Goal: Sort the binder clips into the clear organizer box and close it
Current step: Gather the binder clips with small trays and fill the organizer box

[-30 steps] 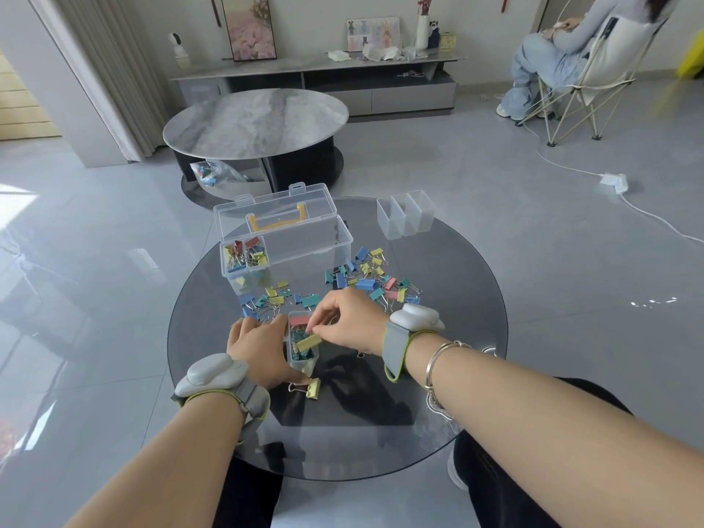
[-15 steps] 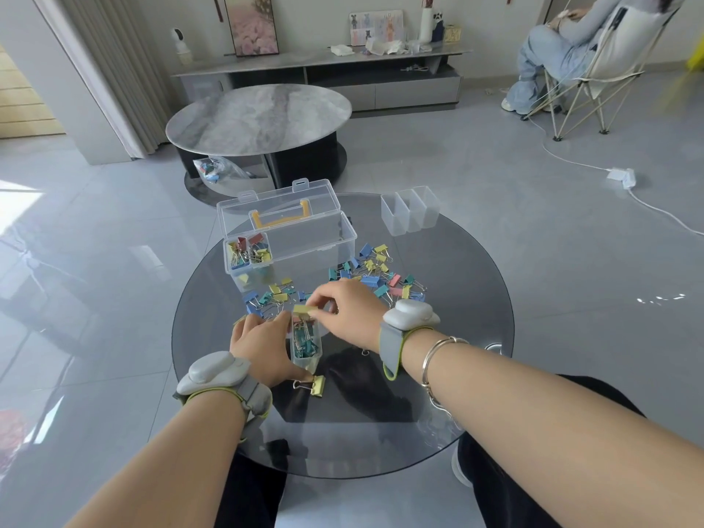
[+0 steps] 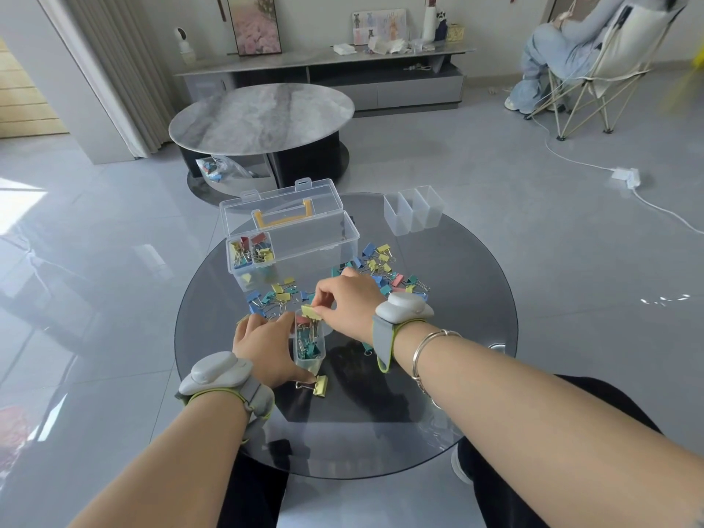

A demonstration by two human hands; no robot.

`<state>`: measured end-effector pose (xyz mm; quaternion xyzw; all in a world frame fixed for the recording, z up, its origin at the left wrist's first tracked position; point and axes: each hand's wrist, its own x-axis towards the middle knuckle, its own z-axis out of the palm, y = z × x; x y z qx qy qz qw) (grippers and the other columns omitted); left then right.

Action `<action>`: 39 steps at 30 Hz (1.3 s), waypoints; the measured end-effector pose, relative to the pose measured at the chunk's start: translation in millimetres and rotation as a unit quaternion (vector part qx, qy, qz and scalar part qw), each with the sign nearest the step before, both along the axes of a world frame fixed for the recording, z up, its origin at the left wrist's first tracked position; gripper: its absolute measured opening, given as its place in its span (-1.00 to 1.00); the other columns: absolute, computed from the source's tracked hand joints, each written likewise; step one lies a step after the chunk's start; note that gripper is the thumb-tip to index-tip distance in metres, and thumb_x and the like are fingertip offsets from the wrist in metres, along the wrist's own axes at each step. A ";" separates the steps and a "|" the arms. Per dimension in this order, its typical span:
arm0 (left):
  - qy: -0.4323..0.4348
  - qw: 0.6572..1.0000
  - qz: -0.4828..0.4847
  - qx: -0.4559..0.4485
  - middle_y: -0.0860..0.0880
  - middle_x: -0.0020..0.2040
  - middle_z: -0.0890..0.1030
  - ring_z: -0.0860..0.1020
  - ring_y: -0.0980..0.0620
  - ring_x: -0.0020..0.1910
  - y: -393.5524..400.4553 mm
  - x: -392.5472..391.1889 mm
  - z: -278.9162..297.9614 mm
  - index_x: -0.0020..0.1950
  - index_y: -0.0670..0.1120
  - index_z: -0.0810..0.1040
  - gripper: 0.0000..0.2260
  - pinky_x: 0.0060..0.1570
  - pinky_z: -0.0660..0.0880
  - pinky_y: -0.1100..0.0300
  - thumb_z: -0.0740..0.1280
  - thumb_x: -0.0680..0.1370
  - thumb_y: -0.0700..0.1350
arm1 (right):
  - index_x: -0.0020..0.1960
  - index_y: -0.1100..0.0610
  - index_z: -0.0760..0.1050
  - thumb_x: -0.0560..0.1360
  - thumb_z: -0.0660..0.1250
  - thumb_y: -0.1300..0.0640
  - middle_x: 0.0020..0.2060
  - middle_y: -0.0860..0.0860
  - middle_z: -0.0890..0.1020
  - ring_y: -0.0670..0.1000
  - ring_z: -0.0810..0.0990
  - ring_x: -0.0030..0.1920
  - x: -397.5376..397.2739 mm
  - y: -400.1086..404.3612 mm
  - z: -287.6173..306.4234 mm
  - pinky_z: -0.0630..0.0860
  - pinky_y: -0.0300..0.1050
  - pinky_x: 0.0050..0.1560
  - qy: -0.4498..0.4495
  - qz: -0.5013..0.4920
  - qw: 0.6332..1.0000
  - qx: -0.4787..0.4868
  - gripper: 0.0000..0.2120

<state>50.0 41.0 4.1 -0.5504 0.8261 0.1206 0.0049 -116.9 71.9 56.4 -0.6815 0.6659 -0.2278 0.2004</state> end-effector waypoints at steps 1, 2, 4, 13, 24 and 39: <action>0.005 1.000 0.000 -0.001 0.14 0.11 0.52 0.27 0.01 0.09 0.3 0.4 -0.7 0.23 0.15 0.31 -0.30 0.31 0.12 -0.05 0.46 0.19 0.33 | -0.15 0.01 0.59 0.48 0.33 0.08 -0.11 0.02 0.63 0.06 0.51 0.03 0.5 -0.6 1.5 0.49 -0.06 0.04 -0.005 -0.007 1.000 -0.005 -0.92; 0.009 1.000 0.002 -0.001 0.14 0.10 0.52 0.26 0.01 0.08 0.5 0.7 -1.2 0.23 0.16 0.31 -0.30 0.30 0.12 -0.04 0.46 0.19 0.33 | -0.16 0.04 0.58 0.49 0.32 0.09 -0.13 0.02 0.65 0.06 0.51 0.02 1.2 -0.9 2.5 0.50 -0.02 0.07 -0.014 -0.018 1.000 -0.014 -0.91; 0.016 1.000 0.001 -0.002 0.14 0.06 0.53 0.24 0.02 0.04 0.3 0.7 -2.5 0.18 0.17 0.32 -0.33 0.25 0.11 -0.01 0.45 0.17 0.34 | -0.22 0.06 0.53 0.49 0.30 0.11 -0.20 0.00 0.67 0.06 0.50 -0.02 2.0 -0.7 2.3 0.48 0.01 0.13 -0.033 -0.046 0.998 -0.031 -0.88; 0.011 1.000 0.000 0.000 0.16 -0.08 0.43 0.20 0.03 -0.01 -1.3 -0.3 -3.7 0.08 0.16 0.28 -0.36 0.25 0.14 -0.02 0.46 0.15 0.35 | -0.28 -0.02 0.39 0.45 0.31 0.03 -0.19 0.02 0.61 0.08 0.48 -0.01 1.1 4.1 -2.6 0.51 -0.05 -0.06 0.024 -0.047 0.998 -0.018 -0.84; 0.007 1.000 -0.003 0.004 0.16 -0.07 0.45 0.23 0.03 -0.01 1.2 -3.3 -1.0 0.11 0.15 0.30 -0.34 0.24 0.17 -0.01 0.47 0.15 0.35 | -0.39 0.01 0.46 0.45 0.36 0.08 -0.24 -0.03 0.66 0.04 0.62 -0.13 1.0 3.5 2.2 0.57 -0.08 -0.04 0.003 0.005 0.997 0.073 -0.76; 0.004 1.000 0.001 0.010 0.17 -0.13 0.42 0.24 0.03 0.00 5.9 -5.1 7.2 0.11 0.10 0.33 -0.36 0.17 0.19 0.04 0.47 0.18 0.33 | -0.15 0.05 0.48 0.49 0.36 0.05 -0.24 -0.03 0.60 0.02 0.59 -0.15 9.7 10.1 -6.6 0.50 -0.15 -0.09 -0.107 -0.079 0.990 0.047 -0.89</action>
